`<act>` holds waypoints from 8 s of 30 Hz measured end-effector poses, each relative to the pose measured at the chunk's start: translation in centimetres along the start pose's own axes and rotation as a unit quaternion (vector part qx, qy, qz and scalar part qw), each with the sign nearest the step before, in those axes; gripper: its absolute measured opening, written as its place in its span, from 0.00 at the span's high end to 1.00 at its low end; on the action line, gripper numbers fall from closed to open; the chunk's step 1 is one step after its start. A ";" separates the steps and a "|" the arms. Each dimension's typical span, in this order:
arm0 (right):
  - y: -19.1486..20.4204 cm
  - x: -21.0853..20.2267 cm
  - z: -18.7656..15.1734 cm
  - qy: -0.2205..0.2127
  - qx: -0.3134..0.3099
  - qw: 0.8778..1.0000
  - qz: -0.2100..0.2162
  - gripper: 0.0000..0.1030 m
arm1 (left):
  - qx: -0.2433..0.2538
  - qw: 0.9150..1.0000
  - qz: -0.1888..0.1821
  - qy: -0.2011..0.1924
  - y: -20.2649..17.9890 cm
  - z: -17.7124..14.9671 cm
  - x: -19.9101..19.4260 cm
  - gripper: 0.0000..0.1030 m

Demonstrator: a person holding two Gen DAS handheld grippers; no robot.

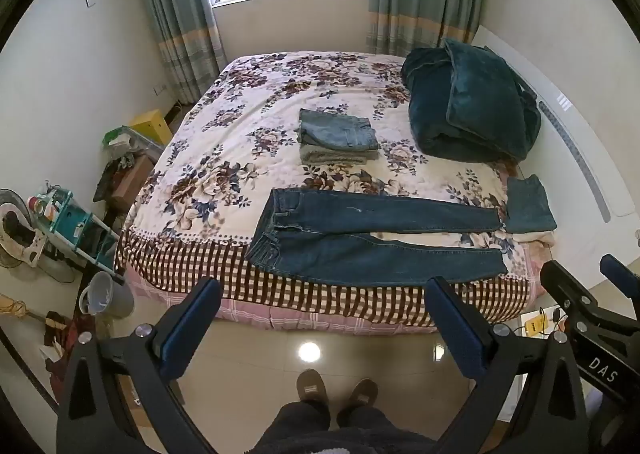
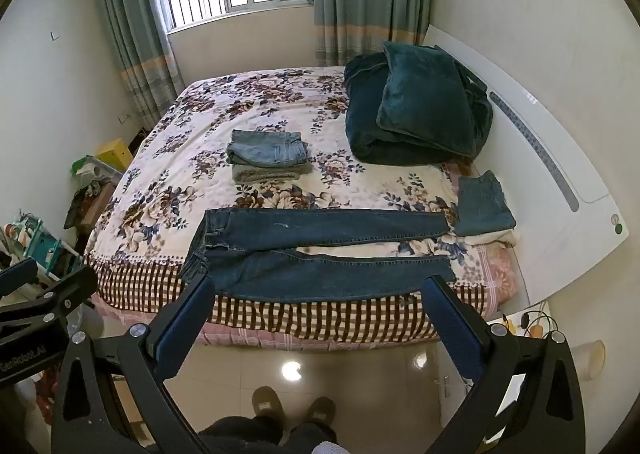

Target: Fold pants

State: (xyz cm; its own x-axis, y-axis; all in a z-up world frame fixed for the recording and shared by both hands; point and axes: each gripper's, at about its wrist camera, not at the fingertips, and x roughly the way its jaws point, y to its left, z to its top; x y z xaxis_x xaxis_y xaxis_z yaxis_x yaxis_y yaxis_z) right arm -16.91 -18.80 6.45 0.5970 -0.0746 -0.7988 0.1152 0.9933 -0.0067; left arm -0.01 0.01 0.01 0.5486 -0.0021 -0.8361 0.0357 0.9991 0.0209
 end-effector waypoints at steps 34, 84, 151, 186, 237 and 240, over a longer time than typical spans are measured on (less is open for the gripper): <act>0.1 0.1 0.3 0.001 -0.003 1.000 -0.001 0.00 | 0.000 1.000 0.002 -0.004 0.0 0.0 0.0 0.00; 0.2 0.4 0.2 0.003 -0.004 1.000 -0.003 0.00 | 0.001 1.000 0.004 -0.009 0.2 0.2 0.0 0.00; -28.5 92.4 4.9 0.378 0.458 0.797 -0.113 0.04 | -0.159 0.868 0.188 0.432 -10.2 12.4 80.7 0.00; -28.0 71.2 -3.5 0.303 0.399 0.865 -0.028 0.95 | -0.238 0.938 0.081 0.239 -4.7 0.6 49.7 0.97; -31.3 85.0 -0.8 0.294 0.144 0.936 -0.132 0.81 | -0.028 0.950 0.187 0.250 -17.3 -5.4 60.4 0.28; -34.7 81.3 -1.2 0.256 0.198 0.936 -0.142 0.90 | -0.024 0.950 0.184 0.252 -17.5 -5.8 59.9 0.28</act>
State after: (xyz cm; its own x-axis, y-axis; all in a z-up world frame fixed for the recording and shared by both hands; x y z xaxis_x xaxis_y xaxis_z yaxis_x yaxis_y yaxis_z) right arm 26.68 -59.25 -58.97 0.0514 -0.1782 -0.9826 0.5564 0.8222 -0.1200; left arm 27.36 -17.35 -53.58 0.0469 0.3556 -0.9335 -0.1267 0.9291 0.3476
